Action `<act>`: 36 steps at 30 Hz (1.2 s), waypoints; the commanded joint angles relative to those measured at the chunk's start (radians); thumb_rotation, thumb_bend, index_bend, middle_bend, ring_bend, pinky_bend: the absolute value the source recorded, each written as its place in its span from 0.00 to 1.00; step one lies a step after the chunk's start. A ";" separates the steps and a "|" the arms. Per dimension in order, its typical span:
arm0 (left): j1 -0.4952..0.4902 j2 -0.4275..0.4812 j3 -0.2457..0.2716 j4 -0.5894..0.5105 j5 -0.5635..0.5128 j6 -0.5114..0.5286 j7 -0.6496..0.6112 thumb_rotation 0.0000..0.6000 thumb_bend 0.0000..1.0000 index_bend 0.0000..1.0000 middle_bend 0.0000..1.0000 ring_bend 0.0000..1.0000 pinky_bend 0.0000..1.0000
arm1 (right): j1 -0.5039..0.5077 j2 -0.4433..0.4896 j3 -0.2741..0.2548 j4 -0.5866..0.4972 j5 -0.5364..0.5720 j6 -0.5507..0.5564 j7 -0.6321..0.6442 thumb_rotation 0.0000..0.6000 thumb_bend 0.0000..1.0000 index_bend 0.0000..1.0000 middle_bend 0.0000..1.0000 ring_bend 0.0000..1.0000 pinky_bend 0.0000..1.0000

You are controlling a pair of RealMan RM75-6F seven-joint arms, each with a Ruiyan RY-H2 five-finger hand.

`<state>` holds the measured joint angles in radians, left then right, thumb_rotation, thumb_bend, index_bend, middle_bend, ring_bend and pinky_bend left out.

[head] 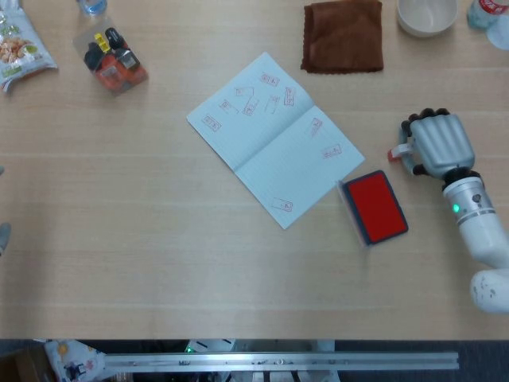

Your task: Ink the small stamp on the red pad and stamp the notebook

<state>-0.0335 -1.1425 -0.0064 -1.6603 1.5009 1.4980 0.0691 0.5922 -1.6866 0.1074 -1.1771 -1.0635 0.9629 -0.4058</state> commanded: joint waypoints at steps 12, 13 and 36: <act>-0.002 -0.001 0.000 0.002 0.000 -0.003 0.002 1.00 0.29 0.18 0.13 0.12 0.05 | -0.003 -0.002 0.008 0.013 -0.019 -0.016 0.018 1.00 0.35 0.54 0.40 0.28 0.31; -0.002 -0.001 0.000 0.001 0.000 -0.003 0.003 1.00 0.29 0.18 0.13 0.12 0.05 | -0.003 -0.001 0.009 0.012 -0.022 -0.016 0.019 1.00 0.35 0.53 0.40 0.28 0.31; -0.004 0.003 -0.004 -0.008 0.004 0.002 0.004 1.00 0.29 0.18 0.13 0.11 0.05 | -0.031 0.102 0.024 -0.108 -0.085 0.045 0.049 1.00 0.34 0.41 0.37 0.26 0.31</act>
<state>-0.0379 -1.1399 -0.0107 -1.6684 1.5051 1.5000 0.0735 0.5676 -1.6069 0.1270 -1.2592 -1.1395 0.9929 -0.3586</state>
